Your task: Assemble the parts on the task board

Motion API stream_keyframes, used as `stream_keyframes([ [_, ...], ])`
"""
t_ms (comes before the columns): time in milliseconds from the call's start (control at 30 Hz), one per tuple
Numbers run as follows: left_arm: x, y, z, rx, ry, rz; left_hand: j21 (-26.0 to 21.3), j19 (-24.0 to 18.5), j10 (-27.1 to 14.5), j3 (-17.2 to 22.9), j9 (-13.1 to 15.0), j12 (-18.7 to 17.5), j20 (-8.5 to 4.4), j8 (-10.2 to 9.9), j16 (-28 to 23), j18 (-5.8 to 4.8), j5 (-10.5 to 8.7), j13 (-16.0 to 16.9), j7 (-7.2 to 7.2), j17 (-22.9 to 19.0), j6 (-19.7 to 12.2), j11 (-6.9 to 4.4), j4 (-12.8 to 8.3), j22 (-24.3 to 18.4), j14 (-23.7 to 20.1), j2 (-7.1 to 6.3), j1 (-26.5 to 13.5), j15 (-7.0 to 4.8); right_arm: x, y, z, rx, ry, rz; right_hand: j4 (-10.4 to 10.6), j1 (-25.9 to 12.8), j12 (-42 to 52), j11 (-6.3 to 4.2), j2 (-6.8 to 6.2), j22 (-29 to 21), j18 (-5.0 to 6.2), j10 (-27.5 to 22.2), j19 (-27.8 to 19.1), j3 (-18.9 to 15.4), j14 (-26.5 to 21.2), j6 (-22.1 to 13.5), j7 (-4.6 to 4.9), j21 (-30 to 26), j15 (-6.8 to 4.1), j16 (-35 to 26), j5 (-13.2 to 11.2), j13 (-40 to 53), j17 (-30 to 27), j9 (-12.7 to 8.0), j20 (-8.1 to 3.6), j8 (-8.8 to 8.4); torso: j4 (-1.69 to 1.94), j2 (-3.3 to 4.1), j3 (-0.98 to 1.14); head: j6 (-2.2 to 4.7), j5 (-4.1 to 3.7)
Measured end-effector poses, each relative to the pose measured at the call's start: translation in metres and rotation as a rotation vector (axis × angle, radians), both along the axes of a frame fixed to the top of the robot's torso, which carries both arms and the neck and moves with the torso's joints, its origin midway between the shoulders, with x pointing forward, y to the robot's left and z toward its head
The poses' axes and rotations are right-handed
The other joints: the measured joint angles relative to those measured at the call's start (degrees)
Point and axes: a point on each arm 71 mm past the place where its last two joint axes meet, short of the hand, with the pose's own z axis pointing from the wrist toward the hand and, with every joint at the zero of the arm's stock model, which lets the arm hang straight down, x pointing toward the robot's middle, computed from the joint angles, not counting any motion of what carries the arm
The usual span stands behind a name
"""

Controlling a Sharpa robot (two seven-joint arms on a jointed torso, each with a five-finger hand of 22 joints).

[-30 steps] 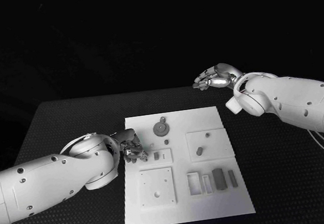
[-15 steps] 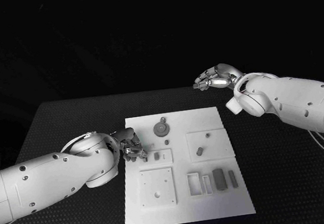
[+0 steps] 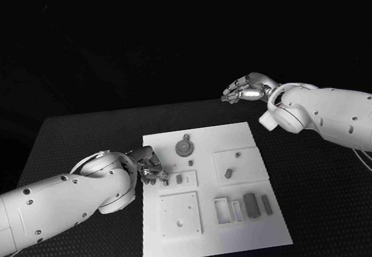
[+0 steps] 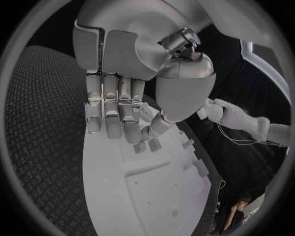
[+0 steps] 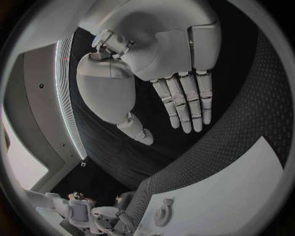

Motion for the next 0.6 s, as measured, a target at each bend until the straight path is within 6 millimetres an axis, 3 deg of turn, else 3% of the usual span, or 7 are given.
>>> stream_keyframes([
  [100,0.000,0.001,-0.001,-0.012,0.004,0.008,0.0,0.3,0.2,0.2,0.0,0.0,0.07,-0.6,0.0,0.00,-0.68,0.0,0.44,-0.1,-0.4,0.38,0.2,0.0,0.0,0.00,0.0,0.00,0.000,0.000,0.000,0.000,0.000,0.000,0.0,0.0,0.0,0.00,0.00,0.0,0.00,0.0,0.0,0.0,0.0,0.0,0.00,0.0,0.00,0.0,0.0,0.0,0.0,0.0,0.00,0.00,0.02,0.00,-0.02,0.02,-0.04],
  [167,0.000,0.003,-0.001,-0.020,0.006,0.017,-0.4,0.5,0.1,1.7,-0.6,-0.2,-0.11,-2.2,-0.2,0.01,-2.09,0.0,1.03,-0.1,-2.4,1.10,0.1,0.0,0.0,0.25,-1.0,0.00,0.000,0.000,0.000,0.000,0.000,0.000,0.0,0.0,0.0,0.00,0.00,0.0,0.00,0.0,0.0,0.0,0.0,0.0,0.00,0.0,0.00,0.0,0.0,0.0,0.0,0.0,0.00,0.00,0.03,-0.01,-0.02,0.04,-0.04],
  [233,0.001,0.007,-0.003,-0.020,0.008,0.031,-0.4,0.5,0.0,2.4,-1.1,-0.2,-0.11,-2.5,-0.2,0.01,-2.91,0.0,1.04,-0.2,-3.0,1.20,-0.3,0.0,0.0,-0.36,-1.7,0.00,0.000,0.000,0.000,0.000,0.000,0.000,0.0,0.0,0.0,0.00,0.00,0.0,0.00,0.0,0.0,0.0,0.0,0.0,0.00,0.0,0.00,0.0,0.0,0.0,0.0,0.0,0.00,0.00,0.04,-0.01,-0.02,0.07,-0.04],
  [300,0.002,0.012,-0.004,-0.021,0.010,0.048,-0.4,0.5,0.0,1.9,-1.8,-0.2,-0.11,-3.3,-0.2,0.01,-7.21,0.0,0.96,-0.2,-4.3,1.18,1.3,0.0,0.0,-1.63,-4.1,0.00,0.000,0.000,0.000,0.000,0.000,0.000,0.0,0.0,0.0,0.00,0.00,0.0,0.00,0.0,0.0,0.0,0.0,0.0,-0.01,0.0,0.00,0.0,0.0,0.0,0.0,0.0,0.00,0.00,0.05,-0.01,-0.02,0.13,-0.05],
  [367,0.003,0.014,-0.004,-0.025,0.010,0.060,-0.8,0.5,0.0,-0.5,-1.6,-0.2,-0.11,-3.4,-0.2,0.01,-10.82,0.0,1.18,-0.2,-3.9,1.21,4.0,0.0,0.0,-3.16,-8.0,0.00,0.000,0.000,0.000,0.000,0.000,0.000,0.0,0.0,0.0,0.00,0.00,0.0,0.00,0.0,0.0,0.0,0.0,0.0,-0.01,0.0,0.00,0.0,0.0,0.0,0.0,0.0,0.00,0.00,0.04,-0.01,-0.02,0.23,-0.05],
  [433,0.003,0.014,-0.004,-0.029,0.009,0.065,-0.9,0.5,-0.1,-1.8,-1.5,-0.5,-0.11,-3.4,-0.2,0.00,-14.31,0.1,1.15,-0.2,-3.8,1.29,5.3,0.0,0.0,-4.35,-10.0,0.00,0.000,0.000,0.000,0.000,0.000,0.000,0.0,0.0,0.0,0.00,0.00,0.0,0.00,0.0,0.0,0.0,0.0,0.0,-0.01,0.0,0.00,0.0,0.0,0.0,0.0,0.0,0.00,0.00,0.03,-0.02,-0.02,0.25,-0.05],
  [600,0.004,0.015,-0.003,-0.040,0.005,0.080,-1.3,0.5,-0.1,-3.3,-1.5,-0.5,-0.11,-3.4,-0.2,0.00,-18.23,0.2,1.15,-0.2,-3.8,1.30,7.1,0.0,-0.2,-5.75,-12.0,-0.22,0.000,-0.001,0.000,0.000,0.001,-0.001,0.0,0.0,0.0,0.00,0.00,0.0,0.00,0.0,0.0,0.0,0.0,0.0,-0.01,0.0,0.00,0.0,0.0,0.0,0.0,0.0,0.00,0.00,0.02,-0.02,-0.02,0.35,-0.01],
])
